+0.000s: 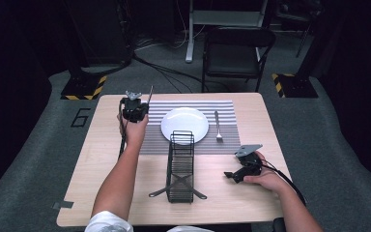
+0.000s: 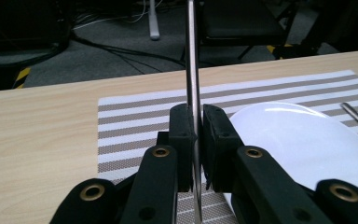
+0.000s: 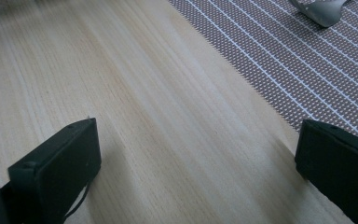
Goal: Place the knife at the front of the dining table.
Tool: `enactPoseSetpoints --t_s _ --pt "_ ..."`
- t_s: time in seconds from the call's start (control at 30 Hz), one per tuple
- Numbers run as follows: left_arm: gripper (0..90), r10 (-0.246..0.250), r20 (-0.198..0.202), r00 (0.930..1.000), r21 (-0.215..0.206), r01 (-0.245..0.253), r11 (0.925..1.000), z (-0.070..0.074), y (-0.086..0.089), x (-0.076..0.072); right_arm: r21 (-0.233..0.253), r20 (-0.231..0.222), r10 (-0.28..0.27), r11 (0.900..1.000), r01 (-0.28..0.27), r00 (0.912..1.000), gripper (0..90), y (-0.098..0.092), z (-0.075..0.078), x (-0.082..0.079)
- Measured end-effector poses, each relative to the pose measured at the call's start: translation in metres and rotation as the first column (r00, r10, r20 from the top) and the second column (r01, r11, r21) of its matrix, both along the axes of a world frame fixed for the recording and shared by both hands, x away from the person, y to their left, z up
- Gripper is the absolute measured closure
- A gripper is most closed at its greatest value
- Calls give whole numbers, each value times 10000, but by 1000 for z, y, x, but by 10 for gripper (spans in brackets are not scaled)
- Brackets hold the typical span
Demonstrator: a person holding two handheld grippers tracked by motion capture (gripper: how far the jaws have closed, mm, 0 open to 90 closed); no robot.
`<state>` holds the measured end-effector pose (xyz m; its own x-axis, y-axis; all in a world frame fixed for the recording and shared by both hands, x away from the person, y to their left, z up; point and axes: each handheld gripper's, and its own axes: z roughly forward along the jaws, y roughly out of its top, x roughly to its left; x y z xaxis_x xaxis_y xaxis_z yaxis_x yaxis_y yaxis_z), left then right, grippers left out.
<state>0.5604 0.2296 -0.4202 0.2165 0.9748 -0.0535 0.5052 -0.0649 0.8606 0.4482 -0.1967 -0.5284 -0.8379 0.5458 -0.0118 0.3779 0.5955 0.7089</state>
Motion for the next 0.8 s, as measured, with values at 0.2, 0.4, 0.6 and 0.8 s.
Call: enactPoseSetpoints --t_s 0.2,0.4,0.6,0.8 --pt "829 405 -296 9987 41 -404 9992 -17 1 13 -14 47 48 10000 -48 10000 0 0 0 1" --pt "828 568 -549 9969 77 -565 9984 -36 1 21 14 -48 -42 10000 42 10000 0 0 0 0" --pt "829 746 -685 9949 32 -746 9972 -48 -1 28 -3 -1 5 10000 -5 10000 0 0 0 0" --pt "829 1004 -894 9909 13 -1007 9949 -62 -3 34 -7 1 9 10000 -9 10000 0 0 0 0"
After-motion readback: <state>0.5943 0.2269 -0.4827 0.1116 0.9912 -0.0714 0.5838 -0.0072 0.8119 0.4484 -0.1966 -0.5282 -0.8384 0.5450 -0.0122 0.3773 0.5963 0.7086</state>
